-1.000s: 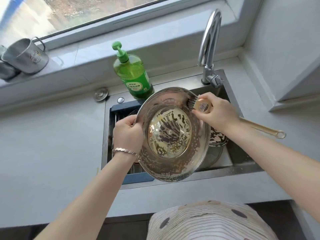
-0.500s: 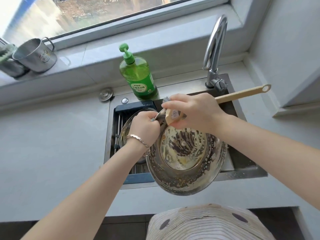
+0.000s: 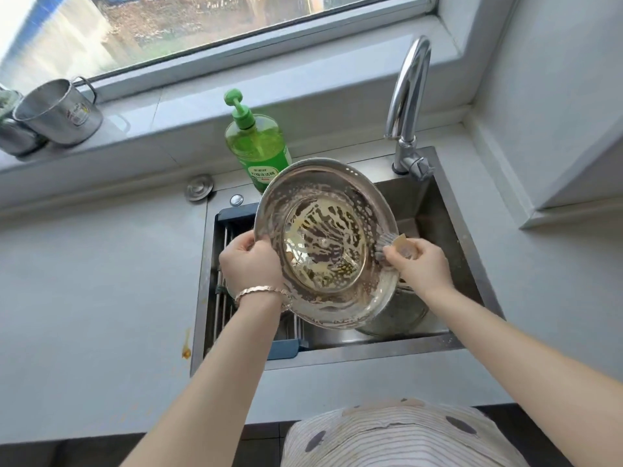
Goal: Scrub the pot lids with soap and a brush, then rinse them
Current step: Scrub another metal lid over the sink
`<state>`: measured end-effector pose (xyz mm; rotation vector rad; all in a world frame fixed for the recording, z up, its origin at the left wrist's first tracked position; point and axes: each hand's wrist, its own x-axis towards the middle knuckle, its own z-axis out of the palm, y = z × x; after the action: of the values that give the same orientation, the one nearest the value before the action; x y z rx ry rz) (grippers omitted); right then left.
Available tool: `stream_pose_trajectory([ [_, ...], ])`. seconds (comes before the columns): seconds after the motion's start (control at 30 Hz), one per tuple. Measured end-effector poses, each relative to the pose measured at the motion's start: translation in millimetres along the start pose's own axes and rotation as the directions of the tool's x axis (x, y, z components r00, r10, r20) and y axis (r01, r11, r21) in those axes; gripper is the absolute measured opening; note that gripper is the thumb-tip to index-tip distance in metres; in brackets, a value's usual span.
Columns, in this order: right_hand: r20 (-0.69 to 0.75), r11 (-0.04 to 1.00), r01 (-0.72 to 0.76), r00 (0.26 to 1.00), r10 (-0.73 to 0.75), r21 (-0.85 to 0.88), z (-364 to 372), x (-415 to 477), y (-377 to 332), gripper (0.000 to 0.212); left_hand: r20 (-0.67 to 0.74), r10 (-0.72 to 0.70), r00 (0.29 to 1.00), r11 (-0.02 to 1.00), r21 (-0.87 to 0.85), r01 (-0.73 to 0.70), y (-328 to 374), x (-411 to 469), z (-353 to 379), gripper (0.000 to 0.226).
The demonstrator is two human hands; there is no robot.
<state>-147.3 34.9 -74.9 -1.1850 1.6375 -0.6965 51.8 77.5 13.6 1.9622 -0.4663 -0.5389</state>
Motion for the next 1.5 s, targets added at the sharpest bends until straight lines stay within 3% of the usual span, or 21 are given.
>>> stream_pose_trajectory([
  [0.1,0.043,0.955,-0.227,0.974,0.223,0.193,24,-16,3,0.028,-0.136,-0.071,0.988,0.995,-0.078,0.061,-1,-8,11,0.014],
  [0.17,0.075,0.896,-0.343,0.939,0.336,0.282,36,-22,-3,0.029,-0.213,-0.145,0.966,0.979,-0.171,0.110,0,-11,17,0.015],
  [0.23,0.102,0.869,-0.377,0.926,0.363,0.321,42,-25,-14,0.025,-0.261,-0.216,0.941,0.955,-0.255,0.149,1,-10,20,0.014],
  [0.33,0.097,0.901,-0.290,0.957,0.273,0.324,38,-22,-29,0.024,-0.268,-0.305,0.914,0.918,-0.338,0.207,2,-8,19,0.011],
  [0.43,0.028,0.946,-0.201,0.979,0.201,0.253,24,-13,-41,0.037,-0.136,-0.341,0.930,0.896,-0.346,0.278,-7,-12,12,0.020],
  [0.57,0.007,0.966,-0.126,0.992,0.127,0.227,1,-4,-46,0.030,0.201,-0.366,0.909,0.878,-0.250,0.409,-27,-15,-10,0.042],
  [0.67,0.066,0.982,-0.022,0.998,0.010,0.185,-18,2,-41,0.025,0.426,-0.376,0.823,0.879,-0.117,0.462,-24,4,-35,0.025],
  [0.77,0.215,0.983,0.112,0.966,-0.142,0.146,-34,7,-47,0.036,0.620,-0.359,0.697,0.918,0.100,0.384,-11,35,-50,0.022],
  [0.87,0.358,0.977,0.212,0.911,-0.205,0.022,-40,12,-59,0.037,0.682,-0.448,0.578,0.894,0.333,0.299,2,44,-57,0.019],
  [0.9,0.385,0.974,0.225,0.902,-0.194,-0.037,-40,14,-62,0.035,0.673,-0.463,0.577,0.886,0.352,0.301,4,43,-56,0.008],
  [1.0,0.399,0.957,0.190,0.913,-0.091,-0.217,-46,23,-64,0.039,0.671,-0.434,0.601,0.901,0.336,0.275,3,36,-52,0.016],
  [1.13,0.365,0.896,0.113,0.929,0.058,-0.430,-55,29,-59,0.076,0.664,-0.336,0.667,0.936,0.315,0.158,-1,27,-45,0.024],
  [1.23,0.291,0.878,0.132,0.957,0.009,-0.460,-44,24,-56,0.065,0.628,-0.242,0.740,0.955,0.288,0.068,1,22,-45,0.010],
  [1.33,0.222,0.859,0.154,0.974,-0.048,-0.488,-31,16,-53,0.050,0.552,-0.154,0.820,0.979,0.195,0.053,5,17,-46,0.011],
  [1.5,0.188,0.939,0.018,0.981,0.050,-0.343,-17,2,-31,0.035,0.227,-0.008,0.974,0.995,0.094,-0.014,5,8,-41,0.023],
])
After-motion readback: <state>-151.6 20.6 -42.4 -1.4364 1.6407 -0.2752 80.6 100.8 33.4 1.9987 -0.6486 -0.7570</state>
